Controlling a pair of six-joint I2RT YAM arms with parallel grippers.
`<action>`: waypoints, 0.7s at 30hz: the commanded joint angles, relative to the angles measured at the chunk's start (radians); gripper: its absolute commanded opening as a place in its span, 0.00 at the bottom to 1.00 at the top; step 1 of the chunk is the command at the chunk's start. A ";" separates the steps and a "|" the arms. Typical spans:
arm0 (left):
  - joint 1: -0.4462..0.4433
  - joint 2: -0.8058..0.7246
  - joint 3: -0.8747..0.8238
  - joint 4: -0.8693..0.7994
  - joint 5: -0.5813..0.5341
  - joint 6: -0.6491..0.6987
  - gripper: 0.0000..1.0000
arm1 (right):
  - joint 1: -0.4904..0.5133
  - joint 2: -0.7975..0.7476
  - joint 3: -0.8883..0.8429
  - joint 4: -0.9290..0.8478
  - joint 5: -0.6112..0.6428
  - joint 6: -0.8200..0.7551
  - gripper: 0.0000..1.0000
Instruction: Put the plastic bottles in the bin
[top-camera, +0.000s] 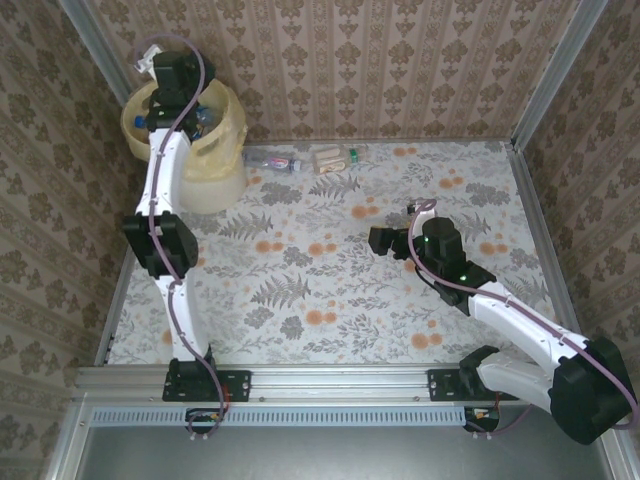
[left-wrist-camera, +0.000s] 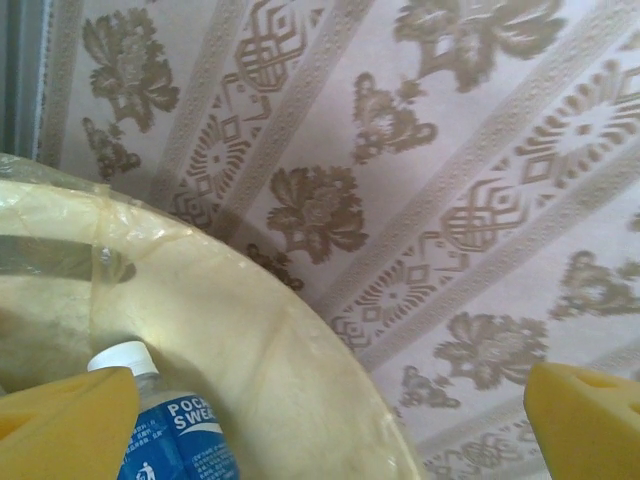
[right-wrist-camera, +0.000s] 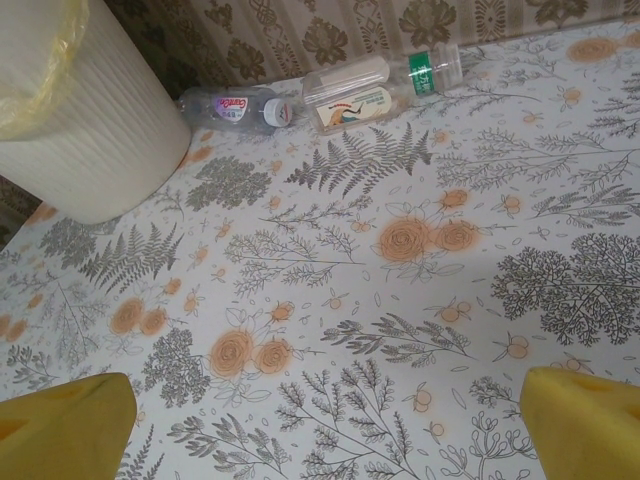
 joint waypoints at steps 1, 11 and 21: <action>0.004 -0.121 -0.067 0.064 0.097 0.016 1.00 | -0.002 -0.011 -0.017 0.011 0.024 0.023 1.00; -0.043 -0.380 -0.413 0.217 0.235 0.065 1.00 | -0.013 0.045 0.043 -0.052 0.067 0.071 1.00; -0.074 -0.604 -0.779 0.297 0.399 0.062 1.00 | -0.070 0.295 0.253 -0.170 0.004 0.171 1.00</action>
